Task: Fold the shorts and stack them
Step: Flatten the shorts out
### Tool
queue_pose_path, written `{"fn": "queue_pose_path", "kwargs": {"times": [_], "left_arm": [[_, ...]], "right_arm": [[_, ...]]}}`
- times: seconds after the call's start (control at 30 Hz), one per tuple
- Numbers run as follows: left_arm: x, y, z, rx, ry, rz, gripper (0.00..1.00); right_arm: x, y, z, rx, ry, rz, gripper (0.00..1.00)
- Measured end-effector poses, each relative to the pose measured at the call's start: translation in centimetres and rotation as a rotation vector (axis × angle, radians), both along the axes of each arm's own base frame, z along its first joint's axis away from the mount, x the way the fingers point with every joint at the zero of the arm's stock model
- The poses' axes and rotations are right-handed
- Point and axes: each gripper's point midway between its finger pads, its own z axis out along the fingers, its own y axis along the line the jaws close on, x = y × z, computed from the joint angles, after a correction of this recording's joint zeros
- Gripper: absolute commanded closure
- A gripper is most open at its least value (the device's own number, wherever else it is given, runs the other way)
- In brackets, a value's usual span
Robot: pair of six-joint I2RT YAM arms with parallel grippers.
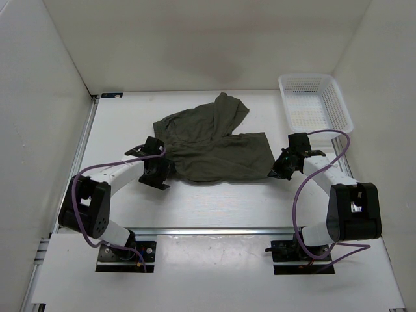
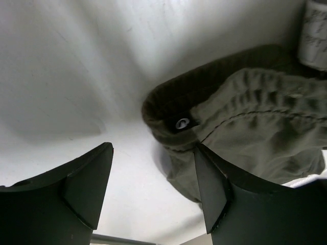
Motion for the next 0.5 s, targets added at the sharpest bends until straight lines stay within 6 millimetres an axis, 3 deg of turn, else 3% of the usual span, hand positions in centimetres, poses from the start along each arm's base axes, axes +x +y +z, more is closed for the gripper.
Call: {"fn": "queue_pose_path", "kwargs": {"times": [0.33, 0.4, 0.5], "left_arm": [[0.9, 0.7, 0.1, 0.036, -0.021, 0.035, 0.25], [1.3, 0.5, -0.1, 0.039, -0.014, 0.037, 0.29], [1.8, 0.3, -0.8, 0.046, 0.008, 0.039, 0.44]], "right_arm": [[-0.1, 0.0, 0.0, -0.005, -0.001, 0.010, 1.00], [-0.1, -0.1, 0.0, -0.006, -0.002, 0.012, 1.00], [-0.1, -0.1, 0.0, -0.007, -0.002, 0.015, 1.00]]}}
